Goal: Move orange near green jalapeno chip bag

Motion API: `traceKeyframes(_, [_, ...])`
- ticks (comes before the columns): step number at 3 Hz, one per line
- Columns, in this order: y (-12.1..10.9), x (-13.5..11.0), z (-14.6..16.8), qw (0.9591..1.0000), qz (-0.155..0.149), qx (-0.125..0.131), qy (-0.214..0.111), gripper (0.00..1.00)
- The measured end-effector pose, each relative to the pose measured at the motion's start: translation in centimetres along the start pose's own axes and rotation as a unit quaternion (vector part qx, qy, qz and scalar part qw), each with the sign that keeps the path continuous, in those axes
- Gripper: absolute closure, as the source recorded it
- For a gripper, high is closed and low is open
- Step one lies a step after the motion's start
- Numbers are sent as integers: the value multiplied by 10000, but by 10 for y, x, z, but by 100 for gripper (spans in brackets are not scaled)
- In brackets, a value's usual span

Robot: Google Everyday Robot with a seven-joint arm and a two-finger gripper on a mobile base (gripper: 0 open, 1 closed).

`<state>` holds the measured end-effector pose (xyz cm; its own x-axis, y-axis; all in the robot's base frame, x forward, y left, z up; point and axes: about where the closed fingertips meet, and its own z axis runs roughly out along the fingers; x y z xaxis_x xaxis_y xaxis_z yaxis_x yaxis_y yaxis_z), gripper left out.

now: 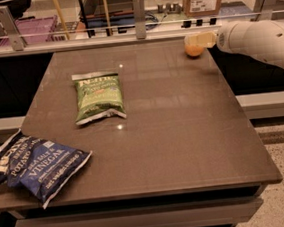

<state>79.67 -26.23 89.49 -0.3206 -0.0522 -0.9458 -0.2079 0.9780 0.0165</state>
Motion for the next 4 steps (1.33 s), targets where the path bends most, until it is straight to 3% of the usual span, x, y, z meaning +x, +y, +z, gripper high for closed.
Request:
traceKeyframes(3, [6, 10, 20, 9956, -259, -887, -152, 0])
traceKeyframes(4, [6, 8, 24, 9942, -302, -1018, -190, 0])
